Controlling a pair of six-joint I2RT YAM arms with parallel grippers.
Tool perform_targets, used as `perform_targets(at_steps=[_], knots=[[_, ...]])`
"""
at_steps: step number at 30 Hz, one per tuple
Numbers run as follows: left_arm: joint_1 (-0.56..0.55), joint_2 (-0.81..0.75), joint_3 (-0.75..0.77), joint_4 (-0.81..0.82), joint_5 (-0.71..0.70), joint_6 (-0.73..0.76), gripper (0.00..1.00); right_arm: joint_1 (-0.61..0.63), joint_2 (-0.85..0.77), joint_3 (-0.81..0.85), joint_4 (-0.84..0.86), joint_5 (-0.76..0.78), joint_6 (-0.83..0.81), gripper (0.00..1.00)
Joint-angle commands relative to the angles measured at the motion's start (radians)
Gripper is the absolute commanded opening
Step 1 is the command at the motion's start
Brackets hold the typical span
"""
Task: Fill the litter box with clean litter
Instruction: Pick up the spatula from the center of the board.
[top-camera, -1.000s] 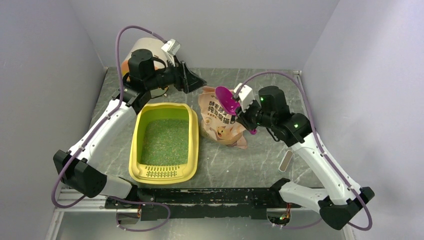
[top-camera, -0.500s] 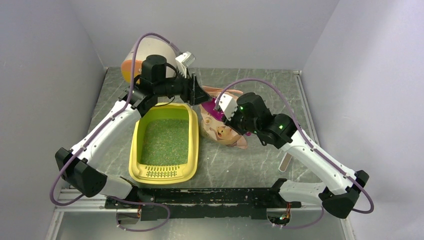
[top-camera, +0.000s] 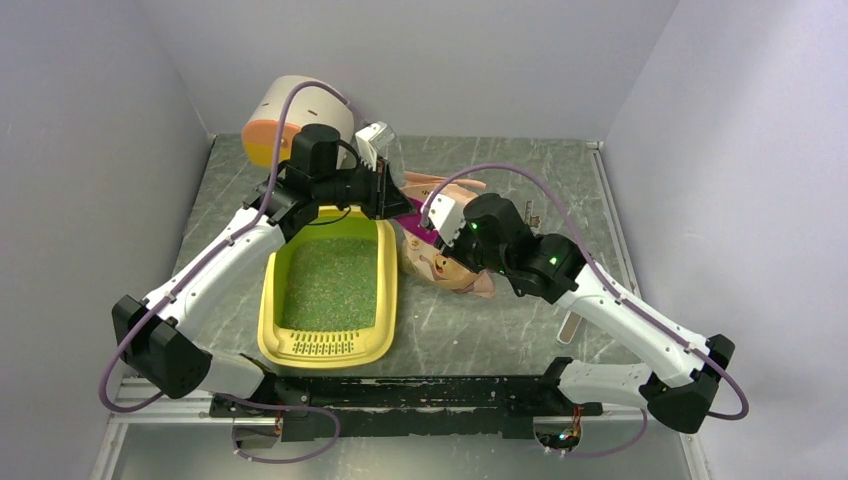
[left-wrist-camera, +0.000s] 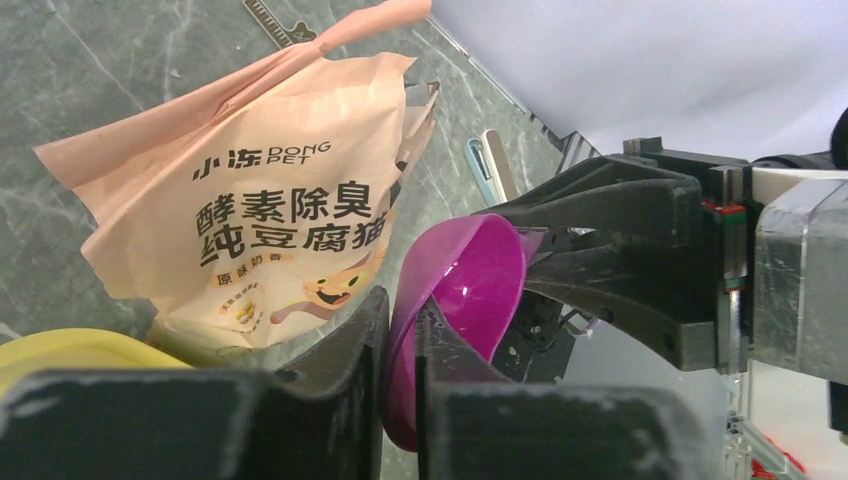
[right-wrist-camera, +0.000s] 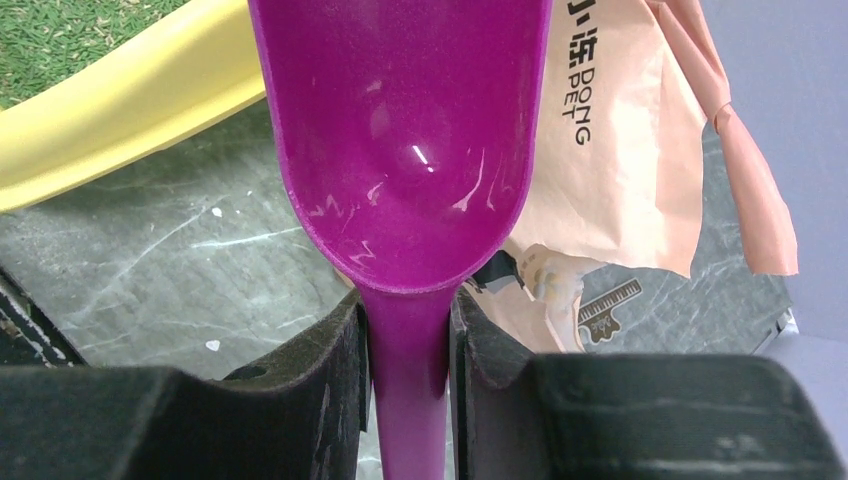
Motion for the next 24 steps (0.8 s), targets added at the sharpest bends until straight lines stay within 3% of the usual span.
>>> perform_targets(at_steps=[1, 8, 13, 17, 21, 24], knots=[[-0.005, -0.029, -0.008, 0.006, 0.043, 0.021, 0.08, 0.013, -0.025, -0.023, 0.08, 0.061, 0.012, 0.12], [-0.005, -0.084, -0.055, 0.04, 0.041, 0.063, 0.05, 0.013, -0.059, -0.05, 0.168, 0.121, 0.047, 0.19], [-0.005, -0.15, -0.132, 0.16, 0.0, 0.049, 0.05, 0.013, -0.086, -0.051, 0.22, 0.125, 0.125, 0.51], [-0.003, -0.181, -0.141, 0.158, -0.049, 0.058, 0.05, 0.013, -0.152, -0.125, 0.334, 0.054, 0.163, 0.75], [0.029, -0.229, -0.185, 0.188, -0.057, 0.046, 0.05, 0.013, -0.196, -0.136, 0.397, -0.004, 0.198, 0.82], [0.078, -0.256, -0.223, 0.229, -0.017, -0.006, 0.05, 0.013, -0.232, -0.146, 0.435, 0.046, 0.221, 0.84]])
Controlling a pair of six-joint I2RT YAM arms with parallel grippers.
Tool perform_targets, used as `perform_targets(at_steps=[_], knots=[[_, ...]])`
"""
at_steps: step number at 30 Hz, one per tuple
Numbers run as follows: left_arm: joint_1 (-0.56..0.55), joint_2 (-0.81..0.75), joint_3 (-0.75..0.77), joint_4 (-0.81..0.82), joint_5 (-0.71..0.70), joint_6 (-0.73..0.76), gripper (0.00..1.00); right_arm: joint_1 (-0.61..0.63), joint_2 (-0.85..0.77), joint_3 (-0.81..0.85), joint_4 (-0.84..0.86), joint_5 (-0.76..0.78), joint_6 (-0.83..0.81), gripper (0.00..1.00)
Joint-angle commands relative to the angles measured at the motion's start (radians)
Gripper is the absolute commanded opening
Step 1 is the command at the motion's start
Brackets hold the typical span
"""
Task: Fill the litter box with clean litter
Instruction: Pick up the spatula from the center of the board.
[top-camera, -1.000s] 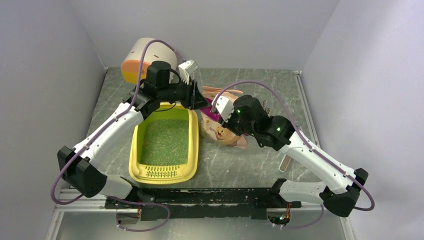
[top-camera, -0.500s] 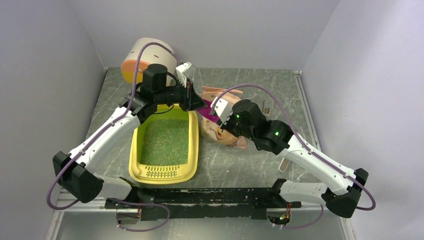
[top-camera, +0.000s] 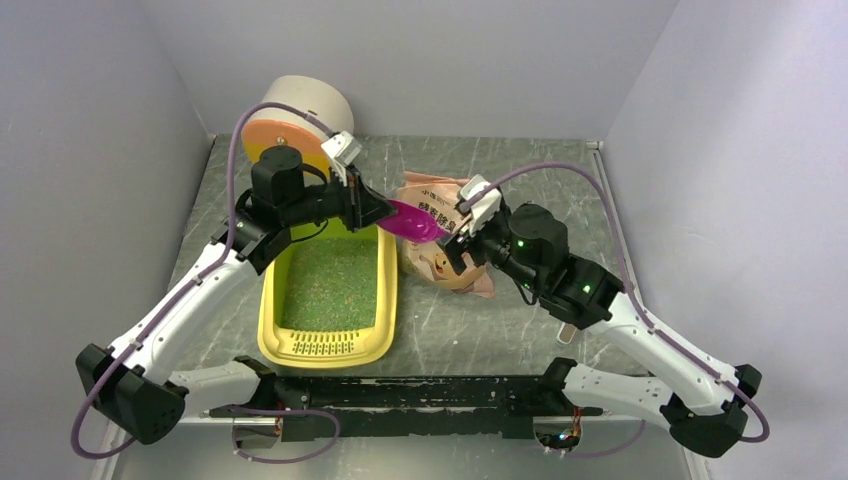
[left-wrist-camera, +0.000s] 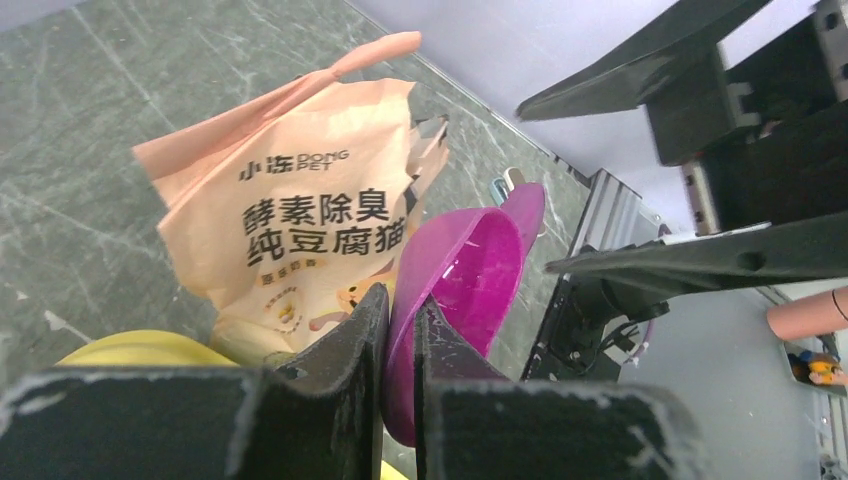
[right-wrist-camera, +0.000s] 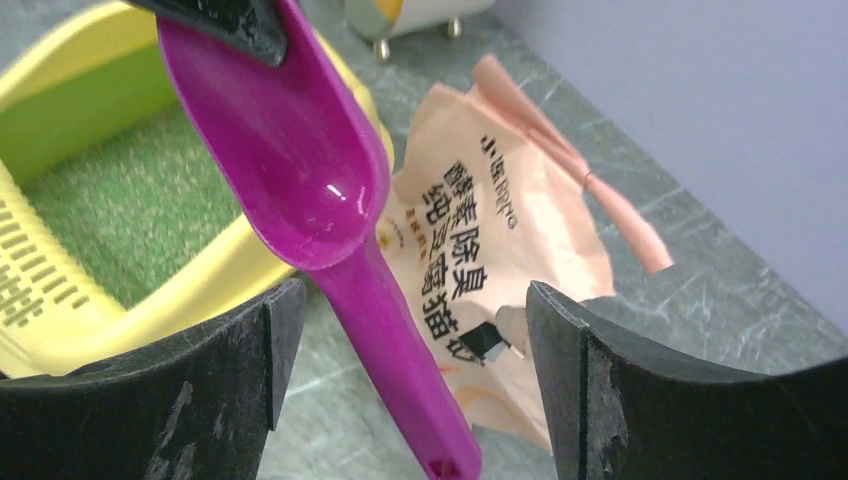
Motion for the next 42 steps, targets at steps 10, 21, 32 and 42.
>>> perform_targets(at_steps=[10, 21, 32, 42], knots=[[0.226, -0.104, -0.199, 0.318, 0.216, -0.236, 0.05, -0.005, -0.094, 0.003, 0.208, 0.237, 0.147, 0.93], [0.343, -0.134, -0.356, 0.65, 0.354, -0.484, 0.05, -0.738, 0.079, 0.14, 0.07, -0.674, 0.581, 0.97], [0.348, -0.087, -0.457, 0.968, 0.369, -0.706, 0.05, -0.847, 0.073, -0.132, 0.636, -1.275, 1.085, 0.94], [0.295, -0.075, -0.456, 0.93, 0.293, -0.659, 0.05, -0.662, 0.105, -0.157, 0.624, -1.23, 1.146, 0.84]])
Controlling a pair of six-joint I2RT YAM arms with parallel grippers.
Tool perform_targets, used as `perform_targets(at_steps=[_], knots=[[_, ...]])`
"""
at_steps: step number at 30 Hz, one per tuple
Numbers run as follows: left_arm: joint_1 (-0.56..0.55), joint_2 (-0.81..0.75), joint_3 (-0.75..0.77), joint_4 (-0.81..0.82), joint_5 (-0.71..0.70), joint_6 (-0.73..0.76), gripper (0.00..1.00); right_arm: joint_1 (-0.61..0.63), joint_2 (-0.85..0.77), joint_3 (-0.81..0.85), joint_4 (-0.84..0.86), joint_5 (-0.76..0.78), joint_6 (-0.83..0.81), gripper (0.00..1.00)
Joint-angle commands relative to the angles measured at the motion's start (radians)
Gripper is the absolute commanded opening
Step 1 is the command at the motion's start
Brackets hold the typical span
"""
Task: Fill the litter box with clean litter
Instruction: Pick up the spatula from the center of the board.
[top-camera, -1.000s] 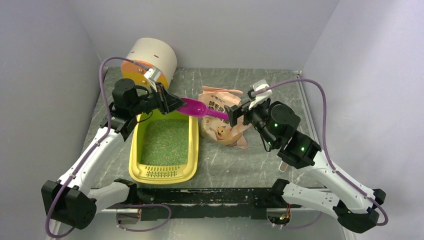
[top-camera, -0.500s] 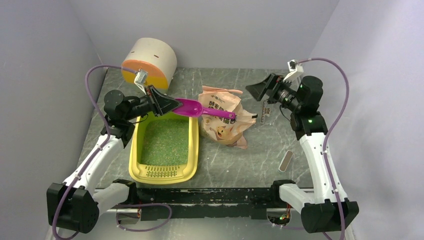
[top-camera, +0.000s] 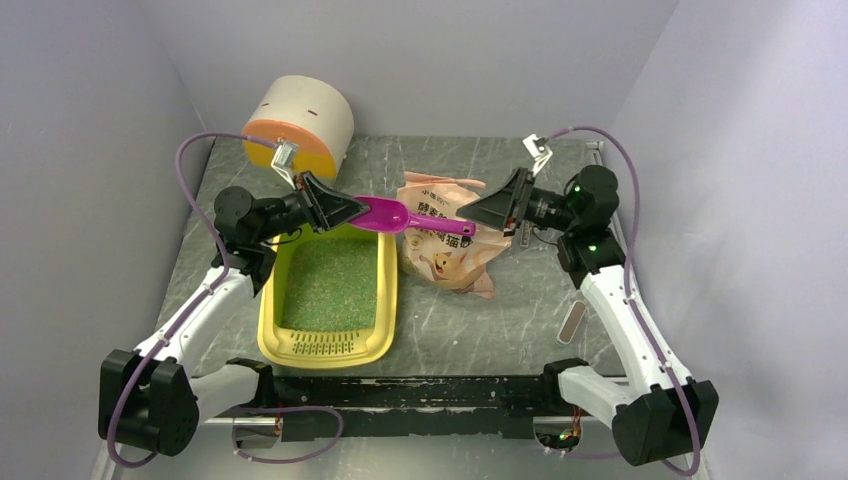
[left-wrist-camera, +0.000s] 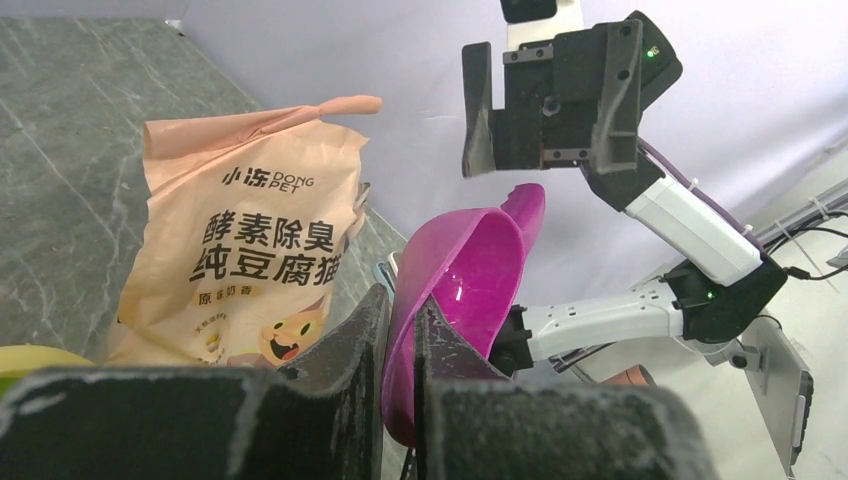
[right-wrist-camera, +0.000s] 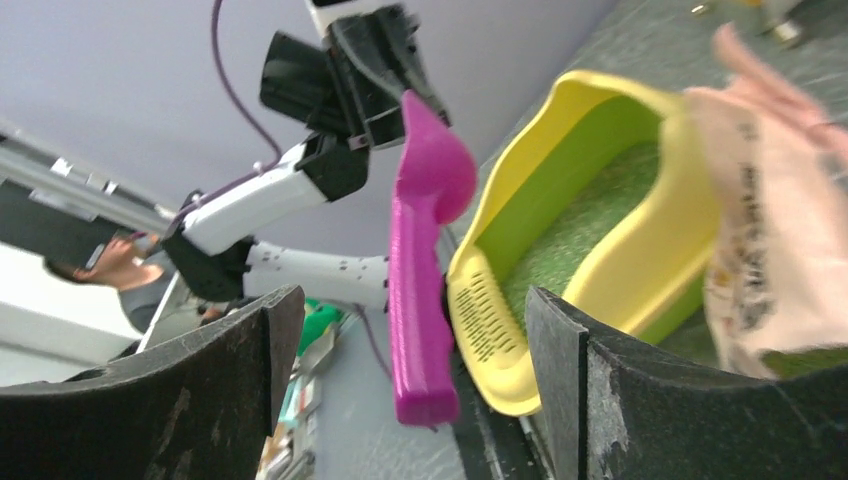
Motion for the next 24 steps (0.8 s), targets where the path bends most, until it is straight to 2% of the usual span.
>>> perform_targets(at_steps=[1, 3, 6, 10, 12, 15, 19, 21, 24], knots=[[-0.024, -0.006, 0.009, 0.044, -0.035, 0.022, 0.05, 0.122, 0.007, -0.011, 0.038, 0.042, 0.036, 0.83], [-0.024, -0.021, 0.005, 0.021, -0.072, 0.04, 0.05, 0.151, 0.009, -0.016, 0.042, 0.072, 0.034, 0.81], [-0.024, -0.018, 0.014, 0.047, -0.057, 0.032, 0.05, 0.161, 0.032, -0.038, 0.141, 0.046, 0.099, 0.72], [-0.024, -0.04, 0.013, 0.005, -0.087, 0.055, 0.05, 0.167, 0.031, -0.031, 0.151, 0.066, 0.107, 0.63], [-0.024, -0.038, 0.013, 0.009, -0.072, 0.051, 0.05, 0.17, 0.03, -0.038, 0.177, 0.07, 0.126, 0.61], [-0.025, -0.031, -0.02, 0.131, -0.073, -0.027, 0.05, 0.178, 0.036, -0.059, 0.199, 0.087, 0.144, 0.58], [-0.033, -0.032, -0.042, 0.153, -0.091, -0.035, 0.05, 0.208, 0.034, -0.123, 0.346, 0.116, 0.24, 0.51], [-0.036, -0.034, -0.056, 0.191, -0.097, -0.058, 0.05, 0.214, 0.027, -0.126, 0.339, 0.143, 0.231, 0.5], [-0.041, -0.031, -0.037, 0.159, -0.075, -0.039, 0.05, 0.215, 0.033, -0.104, 0.308, 0.162, 0.198, 0.49]])
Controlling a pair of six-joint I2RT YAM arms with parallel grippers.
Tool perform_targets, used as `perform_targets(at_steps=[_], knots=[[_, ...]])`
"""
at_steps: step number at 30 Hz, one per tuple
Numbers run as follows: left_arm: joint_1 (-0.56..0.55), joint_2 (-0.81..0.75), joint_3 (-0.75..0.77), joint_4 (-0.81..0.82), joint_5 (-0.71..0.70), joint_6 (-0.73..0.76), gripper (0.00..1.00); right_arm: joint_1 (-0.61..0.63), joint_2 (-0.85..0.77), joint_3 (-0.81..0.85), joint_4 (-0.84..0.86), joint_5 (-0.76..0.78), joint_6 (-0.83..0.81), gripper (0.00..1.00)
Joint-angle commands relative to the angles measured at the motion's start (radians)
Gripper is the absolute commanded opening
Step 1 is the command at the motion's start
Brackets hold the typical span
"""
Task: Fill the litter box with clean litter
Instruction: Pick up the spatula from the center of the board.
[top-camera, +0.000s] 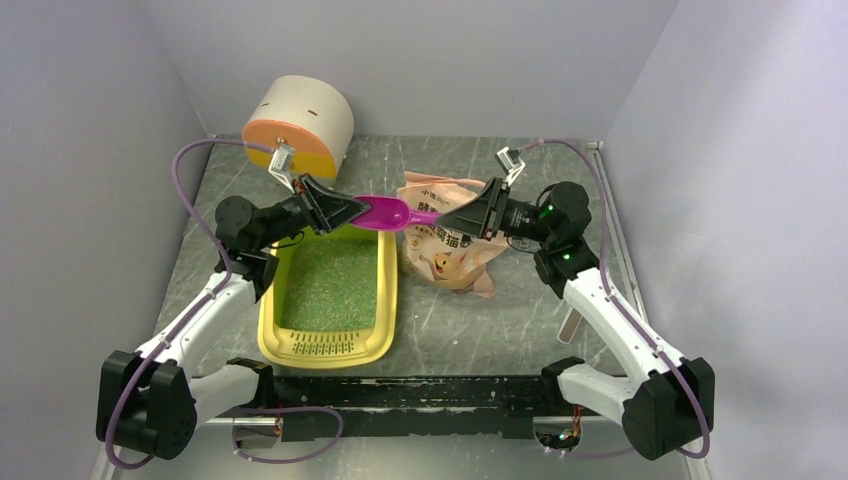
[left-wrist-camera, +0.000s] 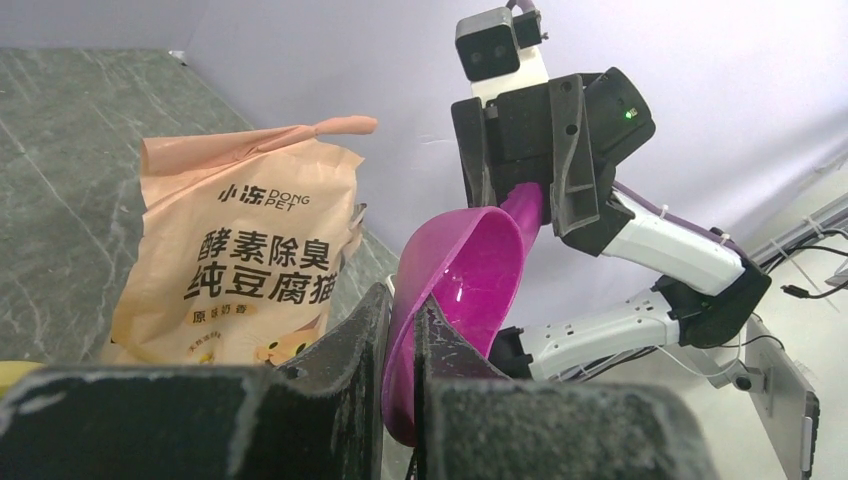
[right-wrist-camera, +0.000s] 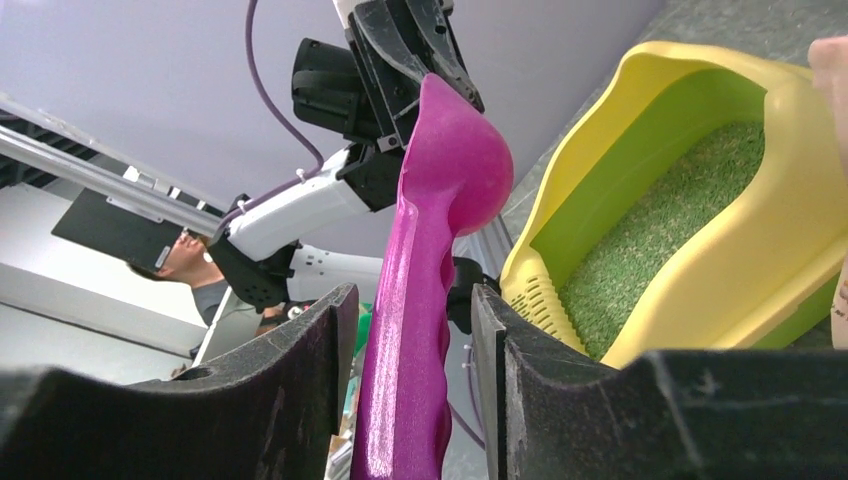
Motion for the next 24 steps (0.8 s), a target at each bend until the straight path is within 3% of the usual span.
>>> perform_targets(at_steps=[1, 6, 10, 12, 15, 24], knots=[[-0.014, -0.022, 0.02, 0.045, -0.003, 0.007, 0.05, 0.007, 0.006, 0.034, 0.042, 0.04, -0.003, 0.48], [-0.02, -0.037, 0.047, -0.04, -0.003, 0.069, 0.05, 0.011, 0.024, 0.038, 0.04, 0.039, 0.014, 0.48], [-0.021, -0.044, 0.046, -0.048, -0.029, 0.075, 0.05, 0.014, 0.017, 0.04, 0.015, 0.05, 0.007, 0.38], [-0.021, -0.035, 0.042, -0.022, -0.03, 0.062, 0.05, 0.016, 0.025, 0.037, 0.028, 0.034, 0.021, 0.44], [-0.023, -0.036, 0.044, -0.014, -0.034, 0.056, 0.05, 0.017, 0.024, 0.034, 0.022, 0.046, 0.019, 0.63], [-0.026, -0.022, 0.042, -0.001, -0.049, 0.057, 0.05, 0.016, 0.032, 0.051, 0.007, 0.028, -0.005, 0.35]])
